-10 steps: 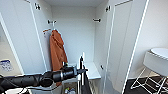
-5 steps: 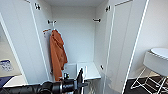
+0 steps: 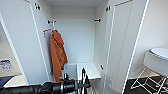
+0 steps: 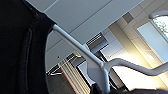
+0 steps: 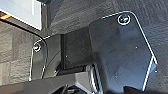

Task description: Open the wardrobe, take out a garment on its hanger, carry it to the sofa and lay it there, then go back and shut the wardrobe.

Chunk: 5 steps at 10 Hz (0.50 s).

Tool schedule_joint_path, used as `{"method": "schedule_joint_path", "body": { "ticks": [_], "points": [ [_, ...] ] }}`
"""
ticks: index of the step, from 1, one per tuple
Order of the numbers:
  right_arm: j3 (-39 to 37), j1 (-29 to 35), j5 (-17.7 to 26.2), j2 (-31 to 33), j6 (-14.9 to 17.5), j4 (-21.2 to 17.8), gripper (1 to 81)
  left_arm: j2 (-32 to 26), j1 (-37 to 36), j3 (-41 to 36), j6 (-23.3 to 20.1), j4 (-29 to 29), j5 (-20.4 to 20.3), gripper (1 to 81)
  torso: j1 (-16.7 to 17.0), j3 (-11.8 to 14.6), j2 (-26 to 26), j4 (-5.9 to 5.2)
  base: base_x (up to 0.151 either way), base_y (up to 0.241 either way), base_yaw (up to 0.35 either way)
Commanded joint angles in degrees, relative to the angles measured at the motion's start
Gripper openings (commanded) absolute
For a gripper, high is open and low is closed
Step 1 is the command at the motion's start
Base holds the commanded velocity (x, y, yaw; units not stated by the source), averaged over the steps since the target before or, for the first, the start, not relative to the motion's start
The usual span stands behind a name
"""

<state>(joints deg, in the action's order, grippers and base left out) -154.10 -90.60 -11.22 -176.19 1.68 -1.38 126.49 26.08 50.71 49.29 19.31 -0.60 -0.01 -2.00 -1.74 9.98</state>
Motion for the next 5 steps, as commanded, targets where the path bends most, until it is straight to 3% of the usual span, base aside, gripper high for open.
{"method": "schedule_joint_path", "body": {
  "ticks": [1,5],
  "points": [
    [0.65,2.74,2.51,-0.24,0.16,0.15,81.1,-0.27,-7.39,-2.11,-1.03,1.7,-4.67,1.0,0.0,0.0,0.0,0.0,0.0,0.0,0.0],
    [0.57,2.3,2.16,-0.15,0.16,0.15,81.1,0.17,-5.99,-1.84,-0.95,3.63,-7.58,1.0,0.0,0.0,0.0,0.0,0.0,0.0,0.0]
  ]
}}
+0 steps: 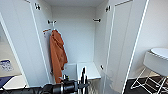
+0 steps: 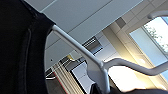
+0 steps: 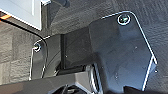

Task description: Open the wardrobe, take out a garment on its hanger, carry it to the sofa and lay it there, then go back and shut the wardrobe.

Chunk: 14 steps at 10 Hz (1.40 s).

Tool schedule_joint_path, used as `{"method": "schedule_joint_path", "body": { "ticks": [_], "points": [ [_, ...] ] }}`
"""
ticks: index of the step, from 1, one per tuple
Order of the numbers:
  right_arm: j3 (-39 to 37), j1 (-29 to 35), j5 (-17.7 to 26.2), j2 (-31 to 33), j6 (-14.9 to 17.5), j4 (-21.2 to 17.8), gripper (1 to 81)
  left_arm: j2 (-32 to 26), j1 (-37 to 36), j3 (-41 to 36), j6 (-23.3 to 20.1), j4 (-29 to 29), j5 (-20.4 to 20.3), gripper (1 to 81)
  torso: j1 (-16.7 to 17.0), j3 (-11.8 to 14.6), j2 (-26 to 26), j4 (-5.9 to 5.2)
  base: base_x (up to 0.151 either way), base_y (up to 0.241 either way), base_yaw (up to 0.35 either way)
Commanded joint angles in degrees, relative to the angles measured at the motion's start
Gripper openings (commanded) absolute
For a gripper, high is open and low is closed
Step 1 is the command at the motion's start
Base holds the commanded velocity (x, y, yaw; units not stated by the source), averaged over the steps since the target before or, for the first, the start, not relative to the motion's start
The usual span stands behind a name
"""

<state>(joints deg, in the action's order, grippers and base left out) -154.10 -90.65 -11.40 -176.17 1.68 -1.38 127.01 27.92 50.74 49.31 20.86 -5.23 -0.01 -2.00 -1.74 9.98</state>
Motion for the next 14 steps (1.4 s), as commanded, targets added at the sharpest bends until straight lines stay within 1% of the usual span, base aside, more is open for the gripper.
{"method": "schedule_joint_path", "body": {
  "ticks": [1,9,12,14],
  "points": [
    [0.48,2.35,2.35,-0.18,0.16,0.06,81.1,-0.26,-7.91,-1.69,-0.88,2.08,-3.03,1.0,0.0,0.0,0.0,0.0,0.0,0.0,-0.165],
    [0.39,2.27,2.52,-0.09,0.16,0.06,81.1,-0.18,-7.03,-1.69,-0.97,2.26,-3.12,1.0,-0.02,0.0,0.0,0.0,0.0,0.0,-0.234],
    [1.18,2.27,3.31,0.53,0.25,0.41,81.1,0.79,-6.95,-1.6,-0.88,3.4,-3.03,1.0,-0.02,0.0,0.0,0.0,0.0,0.0,-0.248],
    [2.68,2.09,3.58,0.88,0.87,0.5,81.1,1.93,-6.95,-0.9,-0.88,3.58,-2.86,1.0,0.01,0.0,0.0,0.0,0.0,0.0,-0.249]
  ]
}}
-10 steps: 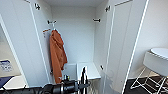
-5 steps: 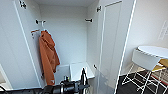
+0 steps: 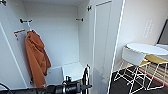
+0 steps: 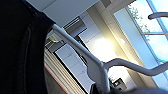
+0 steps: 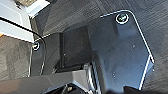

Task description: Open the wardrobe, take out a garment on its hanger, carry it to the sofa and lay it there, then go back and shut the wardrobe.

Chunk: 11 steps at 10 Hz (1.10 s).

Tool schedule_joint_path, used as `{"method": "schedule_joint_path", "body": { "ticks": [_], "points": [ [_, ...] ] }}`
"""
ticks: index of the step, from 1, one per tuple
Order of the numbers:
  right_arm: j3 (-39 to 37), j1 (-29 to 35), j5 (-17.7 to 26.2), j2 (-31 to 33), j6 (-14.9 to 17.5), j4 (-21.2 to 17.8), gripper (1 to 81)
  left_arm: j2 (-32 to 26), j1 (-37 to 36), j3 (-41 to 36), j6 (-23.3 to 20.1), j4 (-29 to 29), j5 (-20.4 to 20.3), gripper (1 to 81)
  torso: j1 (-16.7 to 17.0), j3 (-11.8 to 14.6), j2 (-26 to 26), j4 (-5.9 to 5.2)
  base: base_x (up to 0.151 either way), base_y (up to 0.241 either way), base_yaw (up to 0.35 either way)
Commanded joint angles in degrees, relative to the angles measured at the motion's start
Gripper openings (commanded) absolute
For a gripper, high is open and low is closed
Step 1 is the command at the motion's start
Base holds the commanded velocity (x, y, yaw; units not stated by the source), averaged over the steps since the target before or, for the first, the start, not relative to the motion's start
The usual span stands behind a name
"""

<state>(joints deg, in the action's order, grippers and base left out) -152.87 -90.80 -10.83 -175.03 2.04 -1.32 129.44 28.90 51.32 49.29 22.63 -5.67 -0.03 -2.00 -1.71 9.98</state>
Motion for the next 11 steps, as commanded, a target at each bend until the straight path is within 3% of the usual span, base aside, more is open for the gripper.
{"method": "schedule_joint_path", "body": {
  "ticks": [1,5,11],
  "points": [
    [2.4,1.8,2.22,0.18,0.6,0.52,81.1,-0.4,-7.94,-1.4,-0.95,1.81,-2.51,1.0,0.0,0.0,0.0,0.0,0.0,0.0,-0.249],
    [15.42,0.21,-0.25,7.39,0.51,2.63,81.1,-0.32,-7.94,-1.57,-0.86,2.34,-2.51,1.0,0.0,0.02,-0.02,0.0,0.0,0.0,-0.249],
    [14.63,-0.05,-0.25,6.86,0.51,2.11,81.1,-0.4,-8.03,-2.01,-0.94,2.6,-2.59,1.0,0.02,0.02,-0.02,0.0,0.0,0.0,-0.25]
  ]
}}
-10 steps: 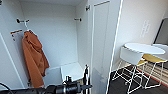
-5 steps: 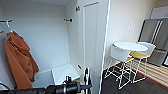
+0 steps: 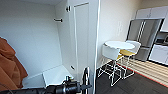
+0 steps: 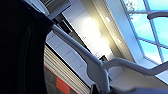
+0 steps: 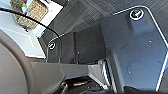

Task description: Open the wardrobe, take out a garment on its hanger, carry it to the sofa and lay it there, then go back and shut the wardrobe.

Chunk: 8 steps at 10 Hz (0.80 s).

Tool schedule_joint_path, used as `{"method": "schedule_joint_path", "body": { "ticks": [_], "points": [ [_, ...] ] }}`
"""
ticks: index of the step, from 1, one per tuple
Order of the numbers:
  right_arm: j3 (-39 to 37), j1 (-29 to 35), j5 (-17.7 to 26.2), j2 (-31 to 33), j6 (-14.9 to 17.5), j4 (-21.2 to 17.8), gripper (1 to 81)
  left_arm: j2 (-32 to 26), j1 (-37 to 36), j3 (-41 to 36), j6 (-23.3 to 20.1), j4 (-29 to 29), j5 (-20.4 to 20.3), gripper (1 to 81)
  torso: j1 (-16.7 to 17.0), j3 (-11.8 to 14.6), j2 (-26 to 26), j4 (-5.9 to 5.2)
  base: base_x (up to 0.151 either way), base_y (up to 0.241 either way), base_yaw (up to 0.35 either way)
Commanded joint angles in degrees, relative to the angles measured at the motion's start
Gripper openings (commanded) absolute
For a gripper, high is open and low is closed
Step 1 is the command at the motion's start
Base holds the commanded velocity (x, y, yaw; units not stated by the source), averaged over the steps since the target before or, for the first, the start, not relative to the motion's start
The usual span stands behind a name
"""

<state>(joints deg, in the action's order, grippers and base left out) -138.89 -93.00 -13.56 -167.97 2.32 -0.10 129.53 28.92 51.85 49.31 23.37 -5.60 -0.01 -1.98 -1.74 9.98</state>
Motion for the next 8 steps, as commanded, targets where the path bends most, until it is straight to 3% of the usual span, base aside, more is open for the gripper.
{"method": "schedule_joint_path", "body": {
  "ticks": [1,8],
  "points": [
    [0.56,2.16,2.48,-0.19,0.23,0.89,81.1,-0.49,-7.95,-2.54,-0.97,1.86,-2.67,1.0,0.0,0.0,0.0,0.0,0.0,0.0,-0.25],
    [-4.45,1.98,2.48,-3.36,0.14,0.54,81.1,0.21,-7.95,-2.98,-0.88,2.29,-2.58,1.0,0.0,0.0,0.0,0.0,0.0,0.0,-0.25]
  ]
}}
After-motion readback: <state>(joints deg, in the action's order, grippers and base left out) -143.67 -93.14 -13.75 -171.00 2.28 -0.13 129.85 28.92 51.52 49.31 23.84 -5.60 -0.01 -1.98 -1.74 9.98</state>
